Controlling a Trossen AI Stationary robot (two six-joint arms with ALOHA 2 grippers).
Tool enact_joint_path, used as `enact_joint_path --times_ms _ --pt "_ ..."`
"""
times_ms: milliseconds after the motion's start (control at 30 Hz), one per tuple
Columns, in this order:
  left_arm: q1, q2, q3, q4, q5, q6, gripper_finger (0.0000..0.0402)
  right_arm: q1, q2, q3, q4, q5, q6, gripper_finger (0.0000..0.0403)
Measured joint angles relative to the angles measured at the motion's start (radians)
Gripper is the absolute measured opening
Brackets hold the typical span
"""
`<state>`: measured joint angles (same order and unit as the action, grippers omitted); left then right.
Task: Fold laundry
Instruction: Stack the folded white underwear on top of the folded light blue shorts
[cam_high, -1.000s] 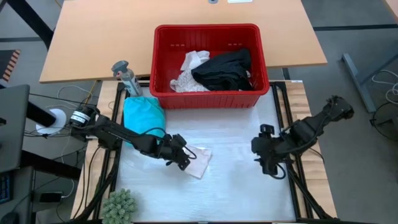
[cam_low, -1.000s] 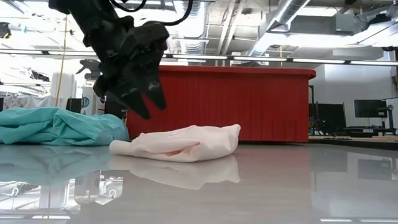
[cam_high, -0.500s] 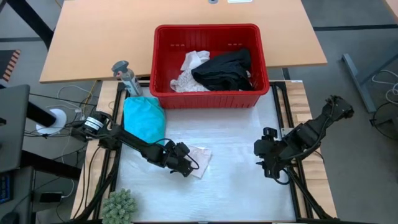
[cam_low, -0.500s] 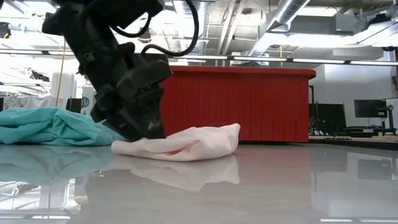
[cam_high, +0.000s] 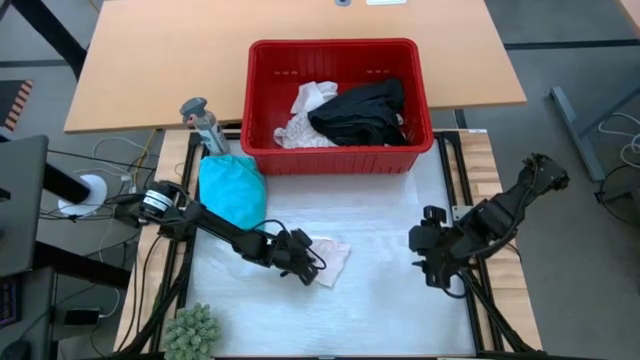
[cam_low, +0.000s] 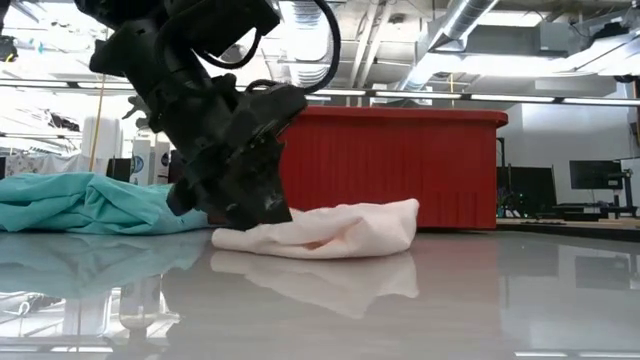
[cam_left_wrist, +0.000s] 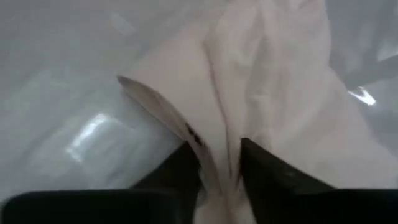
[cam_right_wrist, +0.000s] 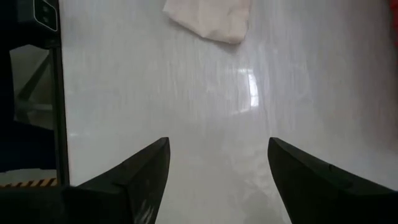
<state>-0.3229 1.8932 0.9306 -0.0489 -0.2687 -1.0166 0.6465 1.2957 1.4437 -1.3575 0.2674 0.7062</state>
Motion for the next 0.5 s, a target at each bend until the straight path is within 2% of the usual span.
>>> enact_joint_path --times_ms 100,333,500 --pt "-0.004 0.002 0.001 0.023 0.014 -0.028 0.0016 0.01 0.0 0.0 0.003 0.001 0.001 0.0297" --pt "0.004 -0.038 -0.006 0.11 0.002 -0.014 0.0004 0.035 0.0 0.0 0.006 0.028 0.002 0.0297" --pt "0.009 -0.111 -0.007 0.063 -0.086 -0.024 0.0002 0.035 0.0 0.0 0.012 0.028 0.002 0.0297"
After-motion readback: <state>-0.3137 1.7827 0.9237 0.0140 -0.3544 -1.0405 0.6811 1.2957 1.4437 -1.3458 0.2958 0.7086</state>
